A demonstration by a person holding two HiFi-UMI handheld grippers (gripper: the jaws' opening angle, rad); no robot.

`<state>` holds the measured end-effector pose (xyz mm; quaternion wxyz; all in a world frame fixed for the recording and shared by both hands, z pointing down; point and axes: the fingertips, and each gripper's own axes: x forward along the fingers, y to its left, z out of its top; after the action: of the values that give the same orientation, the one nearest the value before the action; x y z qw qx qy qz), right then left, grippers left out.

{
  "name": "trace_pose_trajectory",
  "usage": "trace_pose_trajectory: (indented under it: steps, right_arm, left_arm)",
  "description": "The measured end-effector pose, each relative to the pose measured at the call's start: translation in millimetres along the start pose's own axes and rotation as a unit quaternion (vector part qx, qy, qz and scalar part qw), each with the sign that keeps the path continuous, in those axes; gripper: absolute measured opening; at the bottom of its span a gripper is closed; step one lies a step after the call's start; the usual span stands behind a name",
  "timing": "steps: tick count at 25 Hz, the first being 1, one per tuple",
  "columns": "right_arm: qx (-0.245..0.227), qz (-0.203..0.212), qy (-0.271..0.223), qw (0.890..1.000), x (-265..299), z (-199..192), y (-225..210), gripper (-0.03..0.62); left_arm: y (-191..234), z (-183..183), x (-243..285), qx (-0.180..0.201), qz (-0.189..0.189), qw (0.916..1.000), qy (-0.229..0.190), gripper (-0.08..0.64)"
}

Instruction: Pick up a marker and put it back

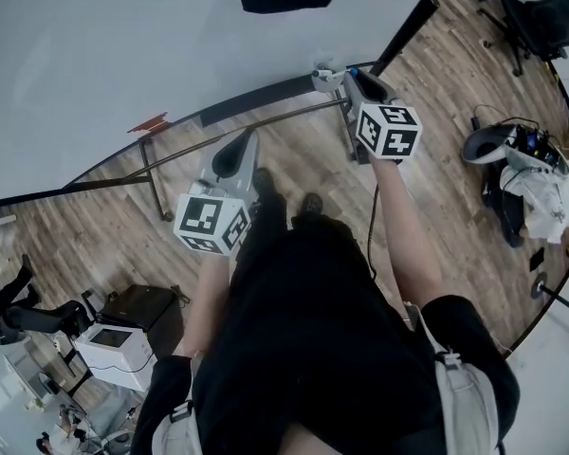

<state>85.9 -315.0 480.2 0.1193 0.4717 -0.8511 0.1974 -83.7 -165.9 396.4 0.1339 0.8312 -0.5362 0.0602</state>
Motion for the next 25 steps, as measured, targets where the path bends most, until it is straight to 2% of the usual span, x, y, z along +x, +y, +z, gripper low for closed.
trace_pose_trajectory:
  steps: [9,15,25]
  right_arm:
    - [-0.014,-0.002,-0.081,0.997,-43.0,35.9,2.1,0.075]
    - [-0.004,-0.008,-0.102,0.995,-61.2,36.8,9.6,0.075]
    - [-0.017,-0.047,-0.131,0.99,-104.6,26.7,36.8,0.075]
  left_arm:
    - [-24.4,-11.7,-3.6,-0.004,-0.009,0.9999,0.012,0.012]
    - [-28.4,-15.5,-12.2,-0.001,-0.013,0.9997,0.019,0.011]
    - [-29.8,-11.4,-27.5,0.008,-0.069,0.9975,0.004,0.012]
